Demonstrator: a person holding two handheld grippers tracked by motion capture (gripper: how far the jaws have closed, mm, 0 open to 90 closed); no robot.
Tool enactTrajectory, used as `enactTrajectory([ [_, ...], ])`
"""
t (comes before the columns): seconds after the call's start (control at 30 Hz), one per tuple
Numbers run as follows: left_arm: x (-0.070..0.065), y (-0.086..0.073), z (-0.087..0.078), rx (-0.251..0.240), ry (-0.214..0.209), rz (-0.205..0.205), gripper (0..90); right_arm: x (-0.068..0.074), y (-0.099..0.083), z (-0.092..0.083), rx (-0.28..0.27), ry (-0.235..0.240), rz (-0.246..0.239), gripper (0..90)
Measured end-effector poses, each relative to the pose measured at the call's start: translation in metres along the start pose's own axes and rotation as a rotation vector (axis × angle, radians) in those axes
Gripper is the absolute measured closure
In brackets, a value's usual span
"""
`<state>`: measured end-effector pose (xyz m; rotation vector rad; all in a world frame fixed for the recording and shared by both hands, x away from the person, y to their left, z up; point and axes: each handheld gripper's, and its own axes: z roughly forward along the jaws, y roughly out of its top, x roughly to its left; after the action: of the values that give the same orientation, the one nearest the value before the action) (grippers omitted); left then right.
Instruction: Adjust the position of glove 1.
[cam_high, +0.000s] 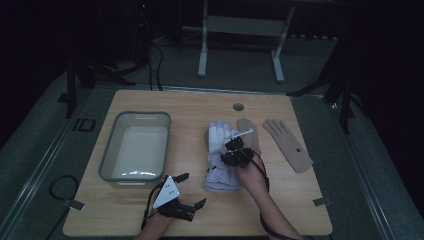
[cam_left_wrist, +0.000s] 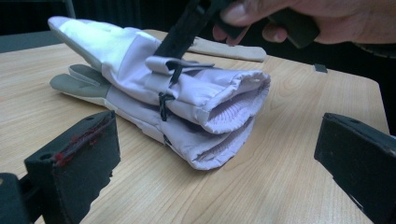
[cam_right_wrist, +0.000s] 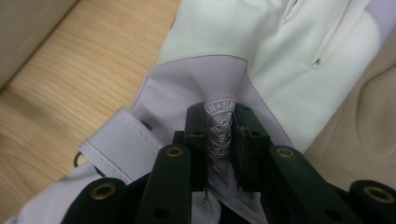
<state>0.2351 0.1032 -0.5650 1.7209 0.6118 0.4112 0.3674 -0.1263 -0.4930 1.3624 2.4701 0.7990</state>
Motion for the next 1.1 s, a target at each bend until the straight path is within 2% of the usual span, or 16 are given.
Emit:
enactTrajectory([
  [0.1,0.0,0.0,0.0,-0.001,-0.001,-0.001,0.2,0.002,-0.003,0.005,0.012,0.008,-0.026,77.7],
  [0.23,0.0,0.0,0.0,-0.001,0.0,-0.002,0.2,0.004,-0.007,0.003,0.015,0.054,-0.083,77.6],
  [0.27,0.0,0.0,0.0,-0.001,0.0,-0.003,0.2,0.004,-0.008,0.003,0.016,0.06,-0.081,77.4],
  [0.33,0.0,0.0,0.0,-0.002,0.001,-0.007,0.2,0.005,-0.009,0.002,0.009,0.056,-0.109,74.7],
  [0.53,0.0,0.0,0.0,-0.001,0.015,-0.002,0.2,0.001,-0.007,-0.008,-0.047,0.1,-0.126,56.5],
  [0.6,0.0,0.0,0.0,-0.001,0.016,-0.002,0.2,0.0,-0.008,-0.015,-0.084,0.08,-0.157,48.8],
  [0.67,0.0,0.0,0.0,-0.002,0.022,-0.005,0.2,-0.003,-0.008,-0.021,-0.107,0.081,-0.159,42.6],
  [0.73,0.0,0.0,0.0,-0.005,0.026,-0.009,0.2,-0.008,-0.01,-0.025,-0.136,0.099,-0.147,27.7],
  [0.77,0.0,0.0,0.0,-0.005,0.03,-0.011,0.2,-0.01,-0.01,-0.027,-0.127,0.121,-0.145,19.6],
  [0.83,0.001,0.0,0.0,-0.001,0.042,-0.01,0.2,-0.016,-0.012,-0.03,-0.146,0.182,-0.133,17.3],
  [0.87,0.001,0.0,0.0,-0.001,0.05,-0.017,0.2,-0.019,-0.014,-0.032,-0.154,0.218,-0.12,12.3],
  [0.9,0.002,0.0,0.0,0.006,0.058,-0.02,0.2,-0.022,-0.015,-0.034,-0.166,0.235,-0.117,13.2],
  [0.97,0.004,0.001,0.001,0.011,0.059,-0.039,0.2,-0.027,-0.02,-0.039,-0.214,0.244,-0.133,12.3],
  [1.0,0.004,0.001,0.0,0.011,0.067,-0.049,0.2,-0.029,-0.022,-0.041,-0.24,0.23,-0.139,12.4],
  [1.07,0.005,0.001,0.0,0.019,0.079,-0.044,0.2,-0.035,-0.025,-0.044,-0.239,0.227,-0.177,10.8],
  [1.1,0.005,0.001,0.0,0.019,0.079,-0.044,0.2,-0.035,-0.025,-0.044,-0.239,0.227,-0.177,10.8],
])
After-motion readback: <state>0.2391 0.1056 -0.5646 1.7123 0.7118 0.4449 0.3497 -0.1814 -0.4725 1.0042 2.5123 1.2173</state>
